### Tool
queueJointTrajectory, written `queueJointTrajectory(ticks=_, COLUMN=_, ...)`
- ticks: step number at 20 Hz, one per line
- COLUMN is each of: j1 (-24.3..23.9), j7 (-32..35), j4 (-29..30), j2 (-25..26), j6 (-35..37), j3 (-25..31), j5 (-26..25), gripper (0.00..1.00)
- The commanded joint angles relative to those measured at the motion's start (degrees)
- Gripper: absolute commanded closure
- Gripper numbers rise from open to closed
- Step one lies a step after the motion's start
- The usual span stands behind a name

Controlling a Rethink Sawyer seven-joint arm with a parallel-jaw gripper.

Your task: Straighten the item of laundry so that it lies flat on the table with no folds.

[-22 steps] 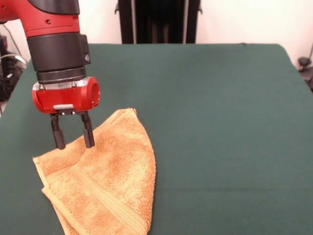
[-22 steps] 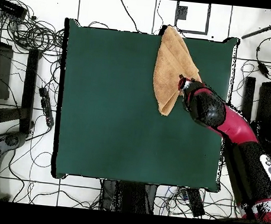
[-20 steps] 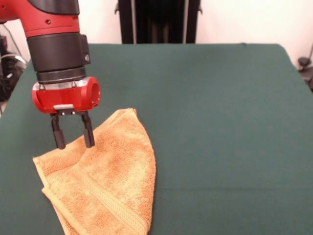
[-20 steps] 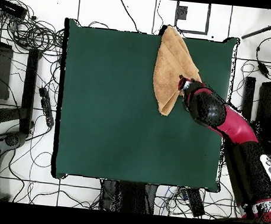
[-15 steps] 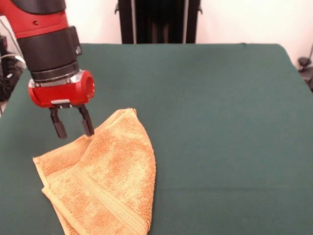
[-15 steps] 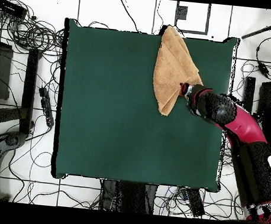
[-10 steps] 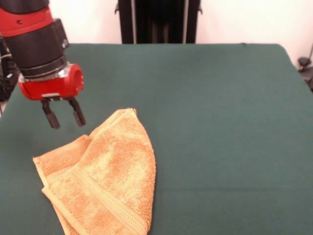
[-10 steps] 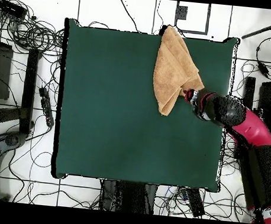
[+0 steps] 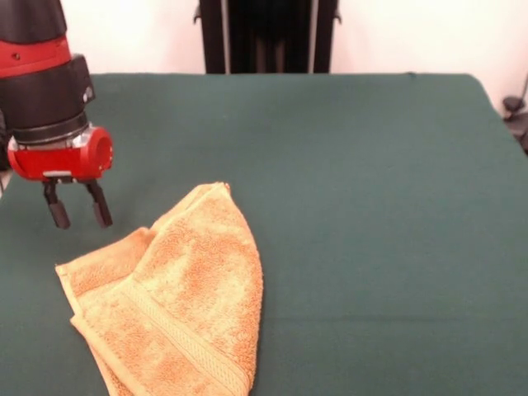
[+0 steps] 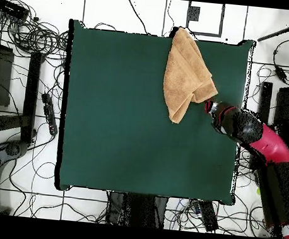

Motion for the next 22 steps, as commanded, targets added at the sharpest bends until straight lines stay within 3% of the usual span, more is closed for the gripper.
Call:
queueJointTrajectory(ticks=1, j1=0.86, j7=1.92, j4=2.66, j2=7.36, j6=-1.71, j3=3.49, j5=-0.18, gripper=0.0)
queueJointTrajectory(ticks=7, j1=3.64, j7=2.88, j4=-3.92, j2=12.77, j6=0.15, j3=4.79, j5=2.76, gripper=0.0)
queueJointTrajectory(ticks=11, j1=6.58, j7=4.91, j4=-7.2, j2=13.57, j6=1.17, j3=3.5, j5=4.17, gripper=0.0)
queueJointTrajectory(ticks=22, j1=10.39, j7=11.76, j4=-4.8, j2=6.36, j6=3.51, j3=1.47, j5=9.34, gripper=0.0)
